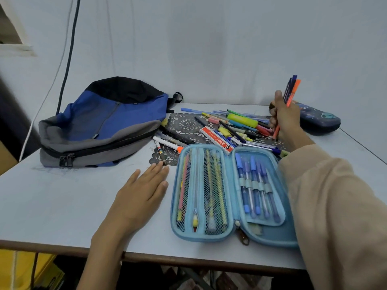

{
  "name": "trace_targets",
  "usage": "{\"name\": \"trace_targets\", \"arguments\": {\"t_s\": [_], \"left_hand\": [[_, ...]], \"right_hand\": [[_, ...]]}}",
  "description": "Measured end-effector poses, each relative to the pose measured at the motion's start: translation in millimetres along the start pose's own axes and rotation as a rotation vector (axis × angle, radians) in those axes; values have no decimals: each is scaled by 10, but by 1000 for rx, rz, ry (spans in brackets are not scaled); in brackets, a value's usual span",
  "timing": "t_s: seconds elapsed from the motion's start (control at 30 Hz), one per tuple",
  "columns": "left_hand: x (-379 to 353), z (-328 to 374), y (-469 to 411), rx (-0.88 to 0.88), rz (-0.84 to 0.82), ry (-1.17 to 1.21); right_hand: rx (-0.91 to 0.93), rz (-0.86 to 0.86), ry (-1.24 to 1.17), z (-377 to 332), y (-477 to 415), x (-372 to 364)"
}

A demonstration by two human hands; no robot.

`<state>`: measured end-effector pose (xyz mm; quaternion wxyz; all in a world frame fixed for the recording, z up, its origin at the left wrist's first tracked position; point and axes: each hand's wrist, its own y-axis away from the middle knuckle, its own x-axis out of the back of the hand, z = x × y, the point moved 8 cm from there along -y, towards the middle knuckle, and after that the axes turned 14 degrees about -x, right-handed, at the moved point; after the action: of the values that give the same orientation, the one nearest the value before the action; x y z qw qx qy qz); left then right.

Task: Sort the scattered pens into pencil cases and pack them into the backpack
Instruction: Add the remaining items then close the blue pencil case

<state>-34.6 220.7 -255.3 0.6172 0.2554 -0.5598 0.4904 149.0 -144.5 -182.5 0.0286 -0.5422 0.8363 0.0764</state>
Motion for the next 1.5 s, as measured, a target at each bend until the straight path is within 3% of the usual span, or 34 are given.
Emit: {"name": "trace_targets", "arguments": {"t_s": [0.17,0.37,0.43,0.63,0.8,1.03,1.3,1.5], "left_hand": [[0,-11,6,1,8,11],[2,-34,4,4,27,25],[7,-37,5,4,30,36],[8,-37,10,12,30,58],[-12,-62,14,1,15,57],[-3,-66,12,0,31,61],[-4,-68,18,3,31,63],[-4,-71,20,3,36,66]], "right_hand": [[-83,102,39,97,-111,335],[94,433,936,47,-82,578],[148,414,1116,65,-59,541],[265,338,1180,54,12,439],[375,235,1459,115,43,205],[198,138,1353,120,-15,254],[89,-60,700,143,-43,287],[61,-115,546,148,-53,281]]}}
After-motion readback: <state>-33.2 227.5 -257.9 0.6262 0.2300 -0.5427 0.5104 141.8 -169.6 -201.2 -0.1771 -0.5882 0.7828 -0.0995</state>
